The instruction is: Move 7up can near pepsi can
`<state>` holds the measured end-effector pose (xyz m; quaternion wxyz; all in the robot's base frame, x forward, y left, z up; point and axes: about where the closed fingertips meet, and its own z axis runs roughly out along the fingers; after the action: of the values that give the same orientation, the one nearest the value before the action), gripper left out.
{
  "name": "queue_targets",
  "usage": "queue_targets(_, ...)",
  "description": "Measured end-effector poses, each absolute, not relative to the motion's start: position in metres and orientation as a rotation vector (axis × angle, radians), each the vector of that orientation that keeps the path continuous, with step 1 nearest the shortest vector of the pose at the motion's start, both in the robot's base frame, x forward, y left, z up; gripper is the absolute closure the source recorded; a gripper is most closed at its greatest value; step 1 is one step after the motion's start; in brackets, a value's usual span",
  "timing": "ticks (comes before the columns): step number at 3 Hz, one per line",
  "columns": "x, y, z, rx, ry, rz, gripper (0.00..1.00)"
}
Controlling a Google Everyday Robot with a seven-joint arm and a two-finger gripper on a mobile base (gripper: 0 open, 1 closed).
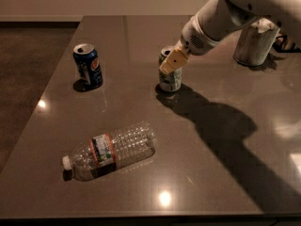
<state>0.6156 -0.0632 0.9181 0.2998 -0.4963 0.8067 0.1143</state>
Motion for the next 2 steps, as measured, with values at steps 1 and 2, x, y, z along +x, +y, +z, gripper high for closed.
queue_targets(1, 0.62, -0.04, 0.929, -1.376, 2.091, 0.315, 0.8)
queue_targets(2, 0.635, -0.004, 0.934, -1.473, 2.025, 0.328, 1.0)
